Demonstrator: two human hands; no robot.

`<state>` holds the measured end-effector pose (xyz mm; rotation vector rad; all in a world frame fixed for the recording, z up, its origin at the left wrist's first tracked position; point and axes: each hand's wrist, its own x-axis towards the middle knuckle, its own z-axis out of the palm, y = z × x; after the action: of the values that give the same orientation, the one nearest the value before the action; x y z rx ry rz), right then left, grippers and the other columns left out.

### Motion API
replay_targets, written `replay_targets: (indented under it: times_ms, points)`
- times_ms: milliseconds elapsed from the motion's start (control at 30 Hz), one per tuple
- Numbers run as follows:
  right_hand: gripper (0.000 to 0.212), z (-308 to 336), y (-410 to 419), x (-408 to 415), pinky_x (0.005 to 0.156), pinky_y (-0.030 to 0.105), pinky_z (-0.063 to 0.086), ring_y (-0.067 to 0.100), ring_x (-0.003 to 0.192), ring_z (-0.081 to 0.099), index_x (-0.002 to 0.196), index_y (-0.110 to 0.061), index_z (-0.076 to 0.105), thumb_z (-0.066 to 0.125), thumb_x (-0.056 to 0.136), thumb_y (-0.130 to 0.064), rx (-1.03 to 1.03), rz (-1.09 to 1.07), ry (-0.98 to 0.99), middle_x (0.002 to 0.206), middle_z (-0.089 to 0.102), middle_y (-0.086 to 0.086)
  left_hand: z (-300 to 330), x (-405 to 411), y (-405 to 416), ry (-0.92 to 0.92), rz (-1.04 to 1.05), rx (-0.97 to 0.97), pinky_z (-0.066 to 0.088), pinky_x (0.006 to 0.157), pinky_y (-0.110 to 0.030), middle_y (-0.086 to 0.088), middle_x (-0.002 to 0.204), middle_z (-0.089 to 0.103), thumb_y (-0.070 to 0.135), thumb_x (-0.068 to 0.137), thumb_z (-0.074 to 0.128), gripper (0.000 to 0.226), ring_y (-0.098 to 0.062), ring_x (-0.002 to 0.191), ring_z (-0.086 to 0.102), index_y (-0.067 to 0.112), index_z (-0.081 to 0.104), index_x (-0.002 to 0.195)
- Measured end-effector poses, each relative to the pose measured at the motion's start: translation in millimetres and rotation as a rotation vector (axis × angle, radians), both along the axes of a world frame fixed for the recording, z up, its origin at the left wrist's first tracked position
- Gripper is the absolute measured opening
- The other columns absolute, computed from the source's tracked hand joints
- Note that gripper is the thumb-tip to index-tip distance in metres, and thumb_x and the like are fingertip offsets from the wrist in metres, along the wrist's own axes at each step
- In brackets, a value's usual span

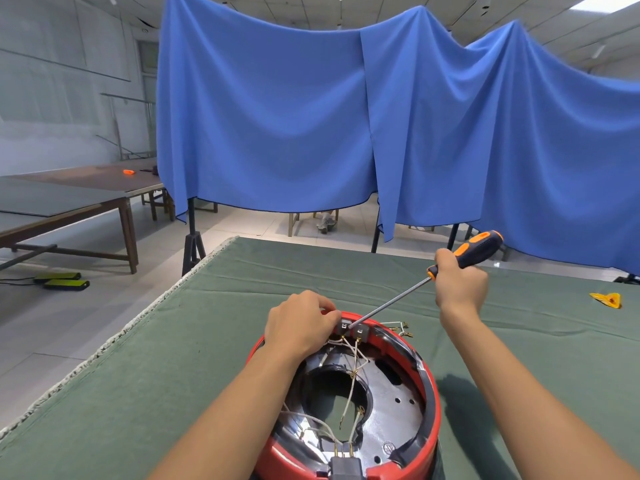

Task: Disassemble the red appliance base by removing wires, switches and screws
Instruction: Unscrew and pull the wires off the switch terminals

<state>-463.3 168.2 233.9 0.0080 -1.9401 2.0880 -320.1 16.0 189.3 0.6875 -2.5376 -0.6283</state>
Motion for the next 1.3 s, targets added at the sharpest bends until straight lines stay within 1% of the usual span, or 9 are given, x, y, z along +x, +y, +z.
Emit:
replay_targets:
  times_ms: [100,300,400,567,733,867,1033,1100,1300]
  points:
    - [0.025,-3.9,3.3,9.4,0.050,0.026,0.038,0.007,0.048,0.051,0.056,-0.015,0.057,0.060,0.079,-0.024,-0.044,-0.028,0.056,0.047,0.058,-0.010,-1.4,1.3,-0.6,0.002,-0.012,-0.001,0.038,0.072,-0.028,0.009,0.085,0.069,0.046,0.085,0.053,0.021,-0.017,0.088,0.061,0.034,0.069,0.079]
    - [0.031,-13.4,16.1,41.8,0.048,0.005,0.037,-0.003,0.043,0.053,0.051,-0.014,0.057,0.059,0.081,-0.022,-0.158,-0.075,0.290,0.041,0.057,-0.015,1.1,1.6,-2.1,0.006,-0.022,0.003,0.039,0.073,-0.029,0.008,0.087,0.070,0.045,0.085,0.053,0.019,-0.019,0.092,0.061,0.036,0.069,0.081]
    - [0.034,-14.7,18.8,47.0,0.050,0.004,0.038,-0.003,0.044,0.054,0.052,-0.013,0.058,0.060,0.085,-0.018,-0.124,-0.072,0.337,0.041,0.057,-0.015,-0.3,3.3,-0.4,0.002,-0.036,-0.004,0.039,0.073,-0.029,0.007,0.089,0.070,0.043,0.085,0.053,0.019,-0.020,0.093,0.061,0.034,0.070,0.085]
    - [0.026,-0.4,14.6,40.7,0.046,0.006,0.038,-0.002,0.045,0.055,0.054,-0.010,0.059,0.053,0.069,-0.029,-0.065,0.005,0.330,0.041,0.057,-0.015,1.5,3.6,0.4,0.008,-0.034,-0.007,0.038,0.071,-0.029,0.006,0.087,0.070,0.041,0.086,0.053,0.020,-0.020,0.091,0.061,0.032,0.070,0.087]
    - [0.026,9.8,2.3,19.5,0.045,0.011,0.039,-0.002,0.043,0.055,0.059,-0.022,0.048,0.059,0.081,-0.015,0.002,-0.033,0.301,0.039,0.055,-0.017,1.1,2.9,-0.6,-0.005,-0.033,0.020,0.040,0.074,-0.029,0.007,0.086,0.070,0.041,0.086,0.053,0.018,-0.020,0.091,0.061,0.034,0.070,0.084]
    - [0.021,12.0,-6.6,4.3,0.049,0.022,0.038,0.003,0.050,0.056,0.062,-0.020,0.049,0.059,0.081,-0.019,0.062,-0.050,0.241,0.039,0.055,-0.012,0.4,2.0,-1.7,-0.010,-0.032,0.035,0.043,0.078,-0.030,0.007,0.088,0.071,0.042,0.085,0.054,0.017,-0.020,0.092,0.062,0.036,0.070,0.085]
    - [0.021,13.0,-12.0,-6.0,0.034,0.009,0.031,-0.006,0.038,0.050,0.067,-0.007,0.062,0.058,0.082,-0.022,0.129,-0.050,0.164,0.049,0.057,-0.010,0.4,2.4,-2.0,-0.006,-0.032,0.035,0.042,0.076,-0.029,0.007,0.085,0.070,0.041,0.085,0.054,0.018,-0.019,0.090,0.062,0.035,0.070,0.082]
    - [0.017,12.5,-9.4,-1.7,0.036,0.008,0.032,-0.008,0.039,0.051,0.071,-0.008,0.060,0.058,0.081,-0.021,0.089,-0.042,0.195,0.049,0.058,-0.010,0.2,2.7,-1.5,-0.001,-0.034,0.036,0.041,0.074,-0.028,0.007,0.084,0.070,0.041,0.085,0.054,0.018,-0.019,0.089,0.062,0.034,0.070,0.084]
    - [0.028,5.1,4.2,34.5,0.050,0.010,0.042,0.000,0.045,0.054,0.050,-0.016,0.055,0.055,0.073,-0.031,-0.030,0.011,0.433,0.042,0.057,-0.014,0.7,2.7,-2.6,-0.004,-0.031,0.023,0.043,0.077,-0.030,0.007,0.086,0.070,0.042,0.085,0.054,0.018,-0.019,0.092,0.062,0.034,0.069,0.081]
